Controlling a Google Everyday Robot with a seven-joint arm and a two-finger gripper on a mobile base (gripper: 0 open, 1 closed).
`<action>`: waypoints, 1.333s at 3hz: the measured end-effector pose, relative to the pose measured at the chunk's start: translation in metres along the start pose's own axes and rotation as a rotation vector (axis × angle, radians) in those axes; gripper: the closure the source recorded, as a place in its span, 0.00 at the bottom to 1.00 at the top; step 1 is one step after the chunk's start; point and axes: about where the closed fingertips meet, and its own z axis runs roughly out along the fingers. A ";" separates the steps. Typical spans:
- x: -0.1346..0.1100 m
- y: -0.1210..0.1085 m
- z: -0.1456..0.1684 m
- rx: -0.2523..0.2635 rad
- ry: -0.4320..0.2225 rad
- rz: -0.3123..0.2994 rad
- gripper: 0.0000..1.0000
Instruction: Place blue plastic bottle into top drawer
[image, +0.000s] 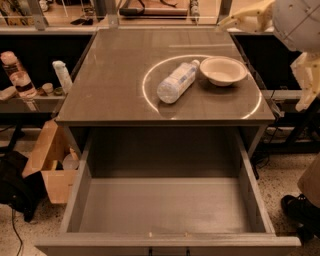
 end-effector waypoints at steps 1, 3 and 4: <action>0.017 -0.014 0.002 0.020 0.015 -0.022 0.00; 0.044 -0.042 0.015 0.062 0.009 -0.054 0.00; 0.057 -0.053 0.028 0.075 -0.010 -0.058 0.00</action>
Offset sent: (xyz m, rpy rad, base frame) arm 0.0670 -0.0044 0.0125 0.0074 -0.0714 0.0636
